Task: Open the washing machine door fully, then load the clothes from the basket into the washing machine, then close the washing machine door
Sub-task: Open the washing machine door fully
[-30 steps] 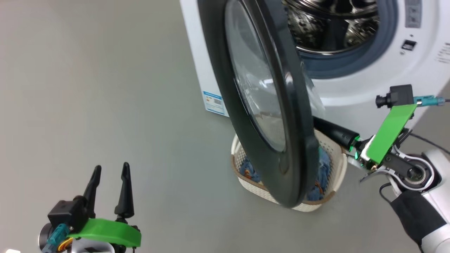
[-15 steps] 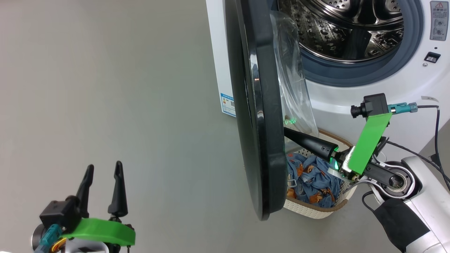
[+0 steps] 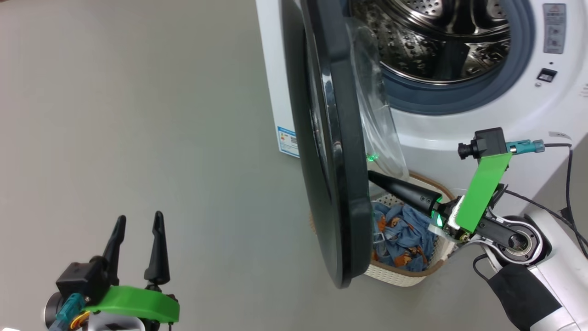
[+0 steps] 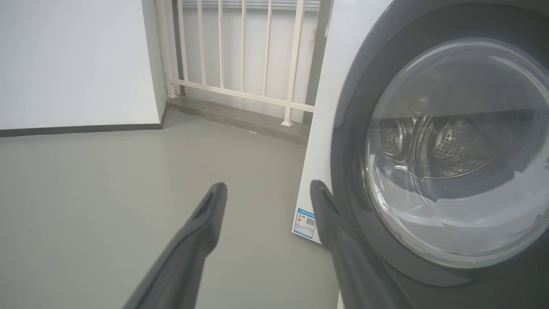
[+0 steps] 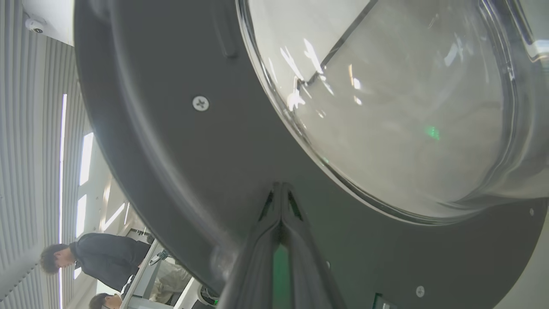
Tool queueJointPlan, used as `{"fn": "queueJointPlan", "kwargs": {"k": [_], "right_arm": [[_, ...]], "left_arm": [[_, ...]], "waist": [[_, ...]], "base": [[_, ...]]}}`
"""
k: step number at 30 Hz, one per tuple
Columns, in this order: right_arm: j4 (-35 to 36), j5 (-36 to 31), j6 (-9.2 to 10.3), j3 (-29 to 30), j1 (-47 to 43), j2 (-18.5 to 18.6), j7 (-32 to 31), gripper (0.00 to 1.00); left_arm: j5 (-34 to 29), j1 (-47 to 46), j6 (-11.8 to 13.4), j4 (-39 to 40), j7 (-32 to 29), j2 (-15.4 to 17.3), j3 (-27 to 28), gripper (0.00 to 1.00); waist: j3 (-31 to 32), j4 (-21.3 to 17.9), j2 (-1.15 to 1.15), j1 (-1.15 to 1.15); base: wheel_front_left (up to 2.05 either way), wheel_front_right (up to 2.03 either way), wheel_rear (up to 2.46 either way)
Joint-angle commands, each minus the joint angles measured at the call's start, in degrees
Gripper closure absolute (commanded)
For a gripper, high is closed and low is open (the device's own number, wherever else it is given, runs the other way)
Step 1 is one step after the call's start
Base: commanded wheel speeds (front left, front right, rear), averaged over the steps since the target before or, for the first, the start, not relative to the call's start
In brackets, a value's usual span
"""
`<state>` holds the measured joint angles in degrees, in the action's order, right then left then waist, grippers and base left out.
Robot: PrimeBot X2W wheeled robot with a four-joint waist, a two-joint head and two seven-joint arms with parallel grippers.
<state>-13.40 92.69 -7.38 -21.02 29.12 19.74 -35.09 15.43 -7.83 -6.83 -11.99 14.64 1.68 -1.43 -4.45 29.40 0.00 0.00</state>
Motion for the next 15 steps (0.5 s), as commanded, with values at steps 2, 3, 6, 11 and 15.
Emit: {"fn": "queueJointPlan", "kwargs": {"k": [2, 3, 6, 11, 15], "right_arm": [[1.95, -0.27, -0.11, 0.6, -0.48, -0.27, 0.98, 0.94], [2.02, -0.36, -0.11, 0.72, -0.57, -0.27, 1.09, 0.82], [2.13, -0.46, -0.11, 0.95, -0.76, -0.26, 1.2, 0.61], [2.4, -0.31, -0.11, 1.59, -1.53, -0.28, 1.35, 0.0], [2.66, -0.69, -0.11, 2.38, -2.23, -0.22, 2.34, 0.0]], "left_arm": [[-0.17, -0.46, -0.16, 1.18, 0.36, 1.21, 1.61, 0.0], [-0.15, -0.46, -0.17, 1.17, 0.36, 1.21, 1.58, 0.0], [-0.12, -0.49, -0.18, 1.11, 0.36, 1.21, 1.55, 0.0], [-0.01, -0.42, -0.23, 0.85, 0.36, 1.21, 1.51, 0.0], [0.07, -0.14, -0.15, 0.9, 0.36, 1.21, 1.39, 0.0]], "waist": [[0.5, -1.96, 0.0, 0.0], [0.59, -2.49, 0.0, 0.0], [0.78, -3.61, 0.0, 0.0], [1.44, -6.59, 0.0, 0.0], [1.95, -9.09, 0.0, 0.0]], "base": [[0.0, 0.0, 0.0], [0.0, 0.0, 0.0], [0.0, 0.0, 0.0], [0.0, 0.0, 0.0], [0.0, 0.0, 0.0]]}}
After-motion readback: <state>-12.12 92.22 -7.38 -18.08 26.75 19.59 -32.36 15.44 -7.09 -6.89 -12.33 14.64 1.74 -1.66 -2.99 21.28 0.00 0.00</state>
